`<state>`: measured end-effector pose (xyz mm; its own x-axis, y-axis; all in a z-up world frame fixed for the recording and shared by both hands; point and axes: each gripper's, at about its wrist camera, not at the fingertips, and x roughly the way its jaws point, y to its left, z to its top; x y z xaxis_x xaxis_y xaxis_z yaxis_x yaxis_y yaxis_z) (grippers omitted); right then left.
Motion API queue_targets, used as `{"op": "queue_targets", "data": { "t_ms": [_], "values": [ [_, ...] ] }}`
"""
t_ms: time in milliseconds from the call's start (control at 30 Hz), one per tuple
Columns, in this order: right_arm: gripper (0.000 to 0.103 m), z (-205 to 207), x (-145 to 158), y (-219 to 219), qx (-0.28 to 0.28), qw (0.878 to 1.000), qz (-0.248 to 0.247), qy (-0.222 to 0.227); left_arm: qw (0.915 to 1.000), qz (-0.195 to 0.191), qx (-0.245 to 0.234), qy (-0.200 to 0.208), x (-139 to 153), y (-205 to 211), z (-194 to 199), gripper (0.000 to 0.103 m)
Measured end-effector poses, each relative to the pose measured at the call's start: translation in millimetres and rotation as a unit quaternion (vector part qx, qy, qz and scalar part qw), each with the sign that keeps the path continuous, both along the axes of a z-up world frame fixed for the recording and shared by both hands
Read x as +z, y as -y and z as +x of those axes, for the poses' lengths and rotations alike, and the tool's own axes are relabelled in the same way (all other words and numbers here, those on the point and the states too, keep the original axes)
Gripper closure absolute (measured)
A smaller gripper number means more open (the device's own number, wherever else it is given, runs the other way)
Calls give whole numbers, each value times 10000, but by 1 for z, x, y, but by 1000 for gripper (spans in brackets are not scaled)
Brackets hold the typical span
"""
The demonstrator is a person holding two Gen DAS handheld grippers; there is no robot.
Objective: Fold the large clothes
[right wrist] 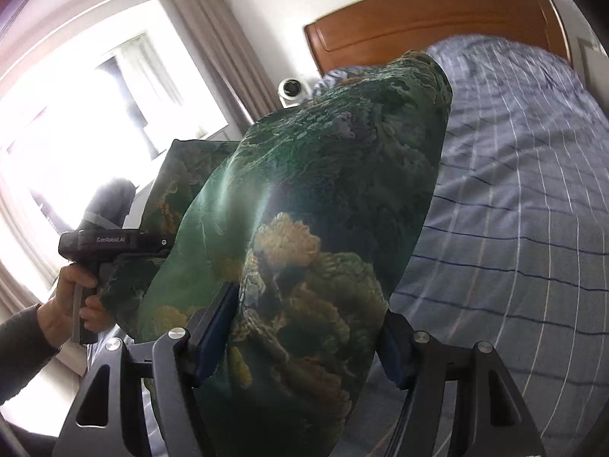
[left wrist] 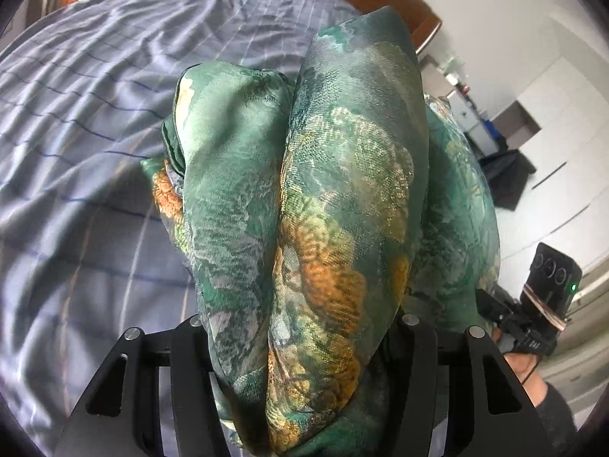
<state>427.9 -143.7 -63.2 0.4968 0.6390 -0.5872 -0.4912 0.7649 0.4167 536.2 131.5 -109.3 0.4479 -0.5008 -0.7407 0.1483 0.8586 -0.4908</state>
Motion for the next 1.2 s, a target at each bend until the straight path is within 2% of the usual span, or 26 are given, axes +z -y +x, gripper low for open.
{"op": "queue_targets", "data": {
  "t_ms": [33, 100, 167, 200, 267, 333, 400, 433, 467, 500, 533, 600, 700, 767, 800, 833, 867, 933, 1000, 1100, 1200],
  "values": [
    [35, 13, -14, 7, -35, 9998, 47, -186, 9999, 84, 15, -129, -13, 4, 7, 43],
    [35, 33, -43, 15, -107, 9980, 84, -616, 9985, 225, 278, -413, -39, 5, 10, 21],
    [32, 43, -73, 24, -271, 9938, 154, -1065, 9982, 54, 483, -357, -40, 3, 9, 11],
    [29, 43, -83, 33, -412, 9918, 440, -1130, 9982, 38, 494, -325, -37, 2, 6, 8],
    [10, 39, -84, 43, -662, 9900, 719, -1019, 9989, 113, 400, -217, -26, 0, -2, 8],
    [9, 29, -76, 49, -835, 9911, 656, -801, 9983, 433, 379, 19, -3, -5, -20, 9],
    [9, 16, -63, 53, -1021, 9920, 381, -635, 9949, 785, 409, 473, 21, -6, -47, 9],
    [9, 9, -56, 57, -1091, 9926, 241, -487, 9904, 1079, 436, 752, 35, -4, -65, 8],
    [9, -1, -47, 58, -1146, 9928, 59, -332, 9867, 1269, 479, 895, 41, -3, -67, 5],
    [9, -15, -35, 57, -1226, 9920, -268, -127, 9777, 1660, 583, 1143, 53, 4, -83, 1],
    [9, -26, -29, 57, -1256, 9910, -461, 14, 9651, 2084, 716, 1414, 63, 13, -101, 1],
    [9, -48, -9, 56, -1288, 9860, -965, 438, 9431, 2646, 880, 1811, 74, 29, -124, 1],
    [9, -94, 19, 53, -1389, 9753, -1386, 1018, 9182, 3232, 982, 2069, 88, 59, -163, 1],
    [9, -123, 37, 54, -1564, 9672, -1532, 1285, 9104, 3393, 1114, 2087, 87, 65, -172, 0],
    [9, -133, 44, 55, -1655, 9646, -1544, 1353, 9031, 3510, 1233, 2144, 91, 75, -189, 0],
    [9, -152, 55, 55, -1801, 9605, -1564, 1434, 9011, 3529, 1275, 2174, 91, 80, -186, 0],
    [9, -160, 61, 55, -1924, 9570, -1601, 1466, 9045, 3427, 1264, 2200, 94, 87, -198, 0],
    [9, -178, 73, 54, -2160, 9509, -1605, 1531, 9174, 3139, 1203, 2132, 102, 94, -213, 0],
    [9, -190, 80, 56, -2204, 9527, -1506, 1455, 9276, 2855, 1255, 2057, 107, 98, -231, 0],
    [6, -204, 86, 53, -2259, 9519, -1642, 1257, 9258, 2800, 1418, 2106, 110, 101, -240, 0],
    [1, -225, 93, 47, -2235, 9462, -1844, 1439, 9235, 2762, 1515, 2187, 116, 105, -253, 1]
  ]
}}
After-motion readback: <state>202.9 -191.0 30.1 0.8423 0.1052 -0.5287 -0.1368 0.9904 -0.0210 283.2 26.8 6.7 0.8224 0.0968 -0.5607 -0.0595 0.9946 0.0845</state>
